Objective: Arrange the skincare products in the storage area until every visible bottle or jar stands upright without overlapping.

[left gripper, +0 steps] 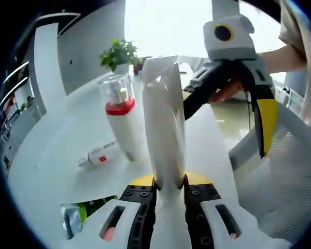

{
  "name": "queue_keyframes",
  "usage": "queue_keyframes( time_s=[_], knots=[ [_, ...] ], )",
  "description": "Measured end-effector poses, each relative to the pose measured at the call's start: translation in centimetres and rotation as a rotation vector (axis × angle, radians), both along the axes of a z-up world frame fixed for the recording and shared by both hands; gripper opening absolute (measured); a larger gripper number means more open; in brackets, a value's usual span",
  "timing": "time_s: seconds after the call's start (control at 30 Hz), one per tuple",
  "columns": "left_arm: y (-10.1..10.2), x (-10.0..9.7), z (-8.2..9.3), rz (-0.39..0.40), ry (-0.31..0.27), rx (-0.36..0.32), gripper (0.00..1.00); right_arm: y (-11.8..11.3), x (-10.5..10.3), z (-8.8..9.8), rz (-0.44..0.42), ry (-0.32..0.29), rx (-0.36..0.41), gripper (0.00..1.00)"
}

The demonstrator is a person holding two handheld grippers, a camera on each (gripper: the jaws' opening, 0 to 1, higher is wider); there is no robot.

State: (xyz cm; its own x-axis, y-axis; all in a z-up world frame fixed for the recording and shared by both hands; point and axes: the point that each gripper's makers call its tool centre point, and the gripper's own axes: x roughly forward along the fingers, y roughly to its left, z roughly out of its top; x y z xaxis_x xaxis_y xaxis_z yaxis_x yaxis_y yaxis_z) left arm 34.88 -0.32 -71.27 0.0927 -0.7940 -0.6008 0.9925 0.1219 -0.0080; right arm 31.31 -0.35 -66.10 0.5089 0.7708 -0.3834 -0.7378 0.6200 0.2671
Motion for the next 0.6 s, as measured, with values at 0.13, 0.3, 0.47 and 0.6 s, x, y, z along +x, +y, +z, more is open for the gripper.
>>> queue_keyframes(
  time_s=[0.13, 0.3, 0.47, 0.6],
  knots=[
    [-0.3, 1.1, 0.0, -0.004, -0.002, -0.006, 0.16, -0.9, 0.1, -0.2, -0.052, 0.010, 0.008, 0.66],
    [-0.5, 2.5, -0.1, -0.012, -0.013, -0.007, 0.16, -1.8, 0.0, -0.3, -0.095, 0.014, 0.008, 0.70],
    [-0.7, 3.7, 0.0, -0.008, -0.017, -0.013, 0.16, -2.5, 0.0, -0.5, -0.133, 0.019, 0.006, 0.75],
    [-0.9, 4.6, 0.1, -0.009, -0.018, -0.021, 0.16, -2.5, -0.2, -0.7, -0.152, 0.032, 0.017, 0.77]
  ],
)
